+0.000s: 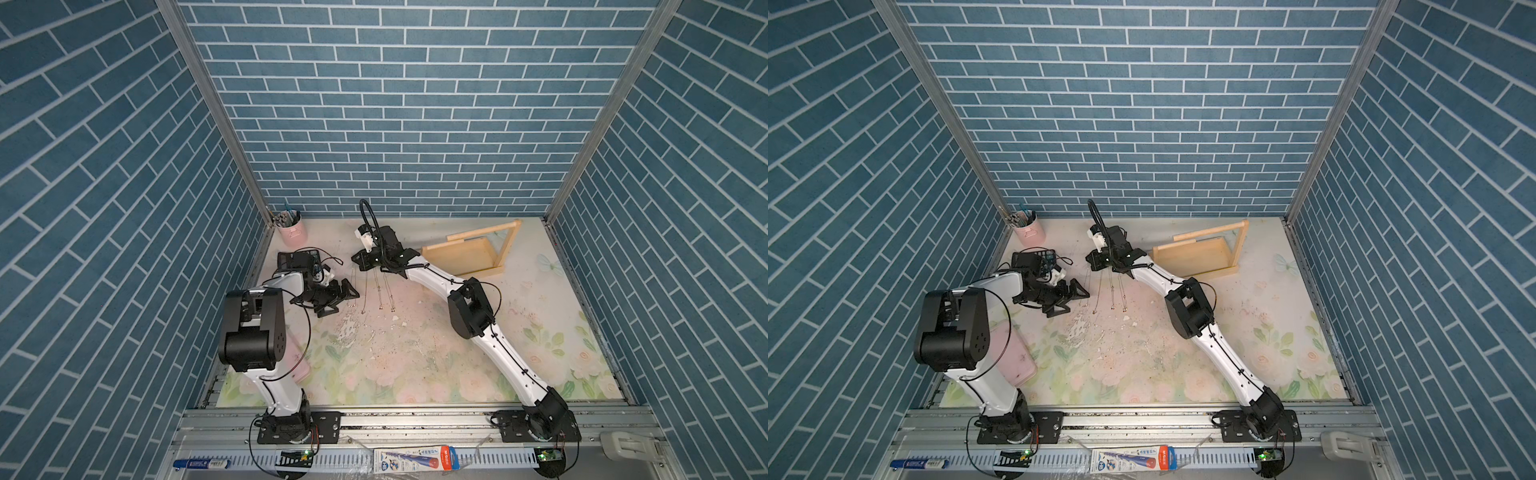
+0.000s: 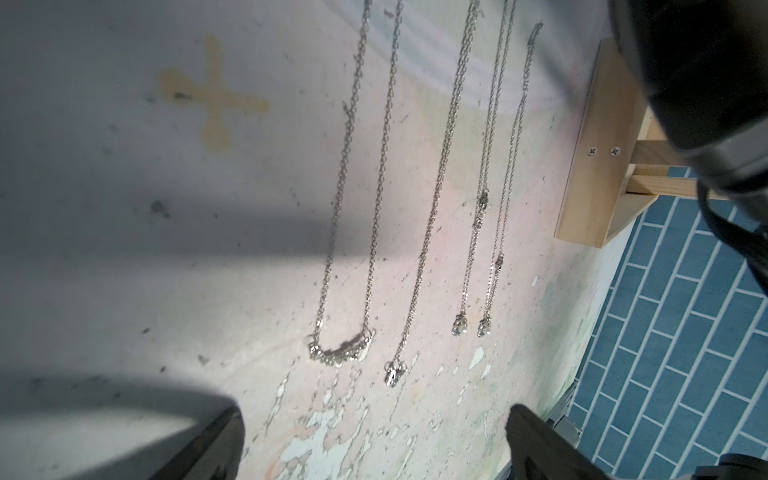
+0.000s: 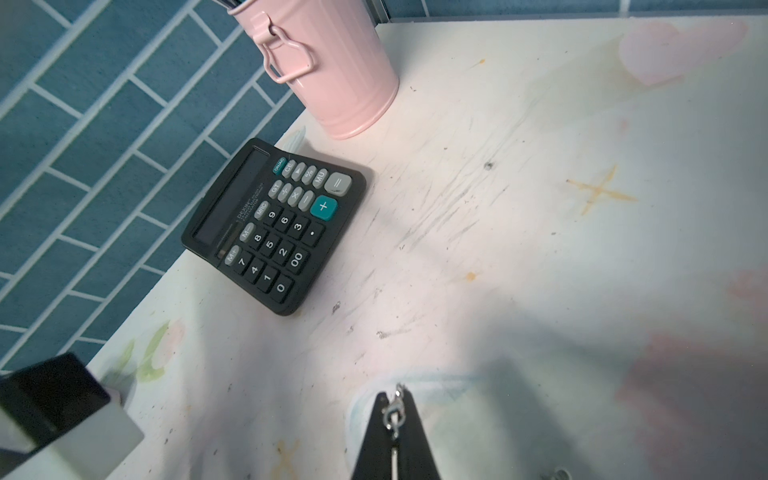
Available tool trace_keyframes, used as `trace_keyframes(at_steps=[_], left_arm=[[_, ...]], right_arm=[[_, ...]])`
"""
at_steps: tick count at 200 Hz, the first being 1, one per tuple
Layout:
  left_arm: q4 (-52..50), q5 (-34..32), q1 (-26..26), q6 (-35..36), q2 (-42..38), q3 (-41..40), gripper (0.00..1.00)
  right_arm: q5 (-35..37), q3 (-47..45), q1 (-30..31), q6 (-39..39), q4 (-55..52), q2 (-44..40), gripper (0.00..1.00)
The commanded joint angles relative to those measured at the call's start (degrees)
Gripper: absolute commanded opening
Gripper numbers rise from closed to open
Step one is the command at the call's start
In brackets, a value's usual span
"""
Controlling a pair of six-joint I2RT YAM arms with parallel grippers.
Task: Take the necklace off the jewelry display stand
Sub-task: Place the necklace at the center of the board.
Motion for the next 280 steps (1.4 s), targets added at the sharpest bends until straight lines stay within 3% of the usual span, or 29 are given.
trace_keyframes(at_steps=[1, 227, 280], left_arm=[[-0.44, 0.36, -0.05, 0.53, -0.91, -0.30, 0.99], [-0.54, 0.53, -0.07, 0.37, -1.04, -0.21, 0.99], [4.67, 6.45, 0.29, -2.46, -3.58, -1.65, 0.99]], right_arm=[[1.10, 1.89, -0.20, 0.38, 0.78, 1.51, 0.00], [1.05, 1.68, -0.43, 3.27, 1.43, 2.36, 0.18], [0.70, 3.02, -0.49, 3.20, -0.52, 1.13, 0.25]])
